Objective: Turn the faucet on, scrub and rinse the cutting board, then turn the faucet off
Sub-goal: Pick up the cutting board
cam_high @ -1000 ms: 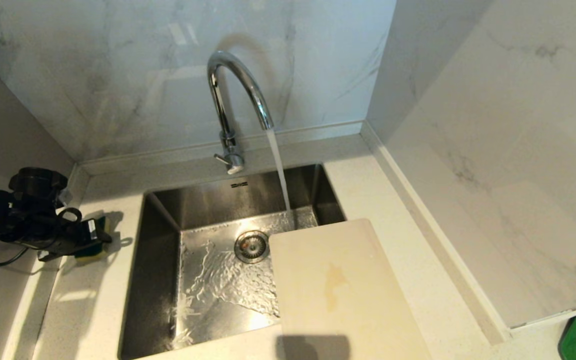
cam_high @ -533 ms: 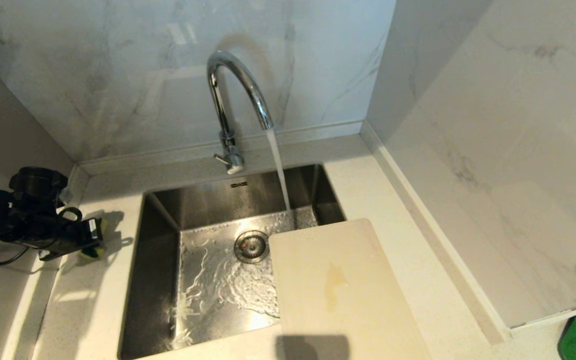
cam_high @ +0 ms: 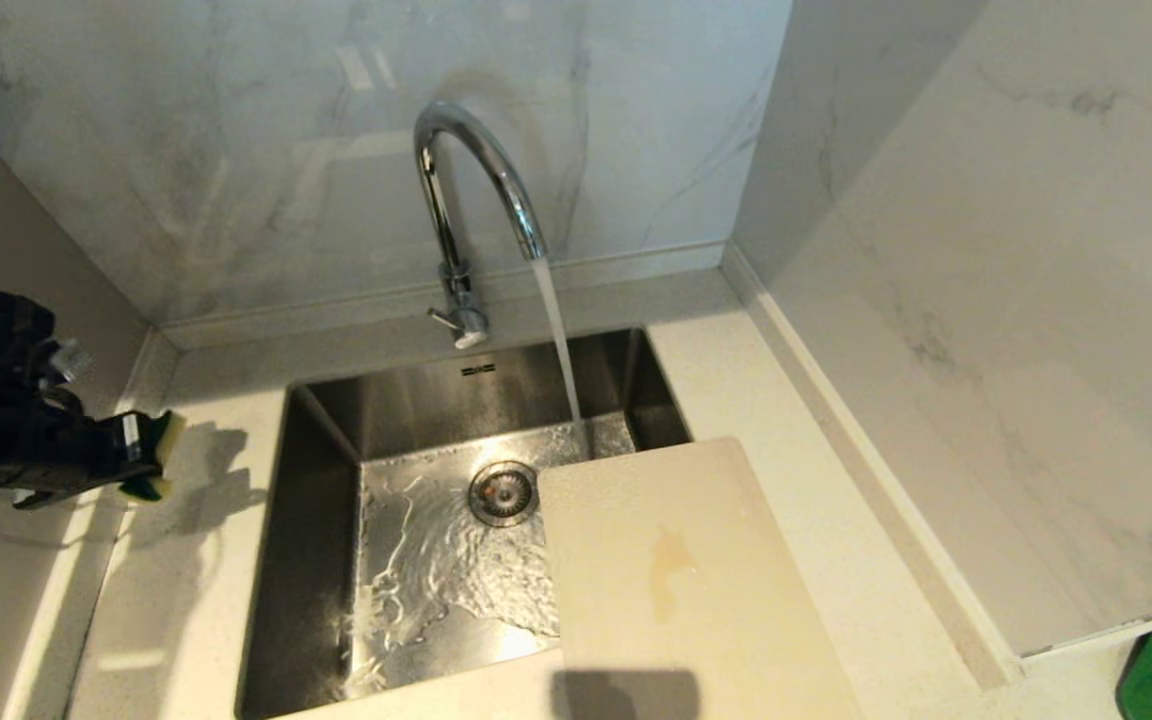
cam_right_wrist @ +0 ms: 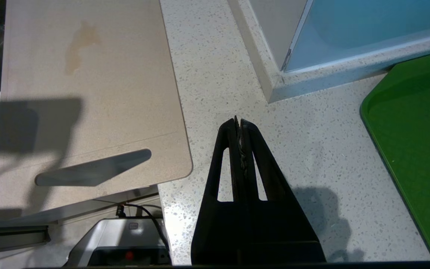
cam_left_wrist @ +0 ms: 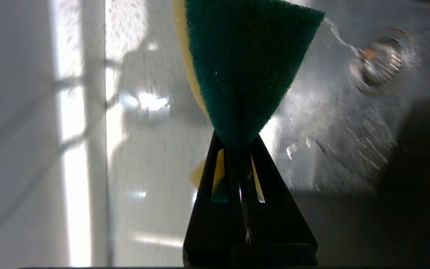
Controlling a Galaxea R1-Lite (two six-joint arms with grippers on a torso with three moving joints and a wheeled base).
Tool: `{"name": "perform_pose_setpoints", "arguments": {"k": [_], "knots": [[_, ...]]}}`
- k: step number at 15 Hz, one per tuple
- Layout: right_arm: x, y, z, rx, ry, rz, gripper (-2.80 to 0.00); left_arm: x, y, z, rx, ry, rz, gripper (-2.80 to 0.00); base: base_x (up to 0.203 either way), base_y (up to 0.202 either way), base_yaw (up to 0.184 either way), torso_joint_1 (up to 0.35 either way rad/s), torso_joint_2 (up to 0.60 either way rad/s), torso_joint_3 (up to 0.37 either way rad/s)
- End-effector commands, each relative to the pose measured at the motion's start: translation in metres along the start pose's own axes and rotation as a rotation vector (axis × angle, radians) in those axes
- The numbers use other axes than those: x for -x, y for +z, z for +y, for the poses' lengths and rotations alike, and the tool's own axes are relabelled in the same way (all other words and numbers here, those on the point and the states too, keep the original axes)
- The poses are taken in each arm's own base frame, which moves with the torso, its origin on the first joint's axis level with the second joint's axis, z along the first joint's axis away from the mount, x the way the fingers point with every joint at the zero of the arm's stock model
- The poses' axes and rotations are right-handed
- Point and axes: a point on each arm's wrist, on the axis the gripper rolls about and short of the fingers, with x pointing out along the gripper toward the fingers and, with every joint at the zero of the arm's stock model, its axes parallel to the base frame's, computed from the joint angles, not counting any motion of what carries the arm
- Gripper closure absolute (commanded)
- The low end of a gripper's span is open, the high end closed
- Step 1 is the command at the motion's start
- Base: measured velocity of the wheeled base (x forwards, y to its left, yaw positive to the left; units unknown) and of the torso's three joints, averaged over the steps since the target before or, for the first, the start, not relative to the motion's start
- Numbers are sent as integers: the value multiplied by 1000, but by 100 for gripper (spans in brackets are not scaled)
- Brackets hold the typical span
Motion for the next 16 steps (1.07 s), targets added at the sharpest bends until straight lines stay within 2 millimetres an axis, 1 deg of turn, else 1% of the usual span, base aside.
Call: {"name": "perform_pose_setpoints", "arguments": {"k": [1, 4, 6, 8, 11, 13, 16], "knots": [[0, 0, 0, 0, -1, 2, 0, 76, -5, -6, -37, -44, -116, 0, 0, 0, 0, 0, 0, 0], [0, 0, 0, -1, -1, 1, 0, 143, -29, -9, -86, -78, -160, 0, 0, 0, 0, 0, 0, 0], [0, 0, 0, -1, -2, 2, 0, 180, -50, -9, -118, -108, -181, 0, 0, 0, 0, 0, 0, 0], [0, 0, 0, -1, -1, 2, 0, 211, -74, -7, -146, -139, -204, 0, 0, 0, 0, 0, 0, 0], [0, 0, 0, -1, -1, 2, 0, 251, -107, 3, -160, -161, -259, 0, 0, 0, 0, 0, 0, 0], [0, 0, 0, -1, -1, 2, 0, 272, -123, 10, -163, -154, -306, 0, 0, 0, 0, 0, 0, 0], [0, 0, 0, -1, -1, 0, 0, 299, -147, 20, -201, -133, -427, 0, 0, 0, 0, 0, 0, 0]]}}
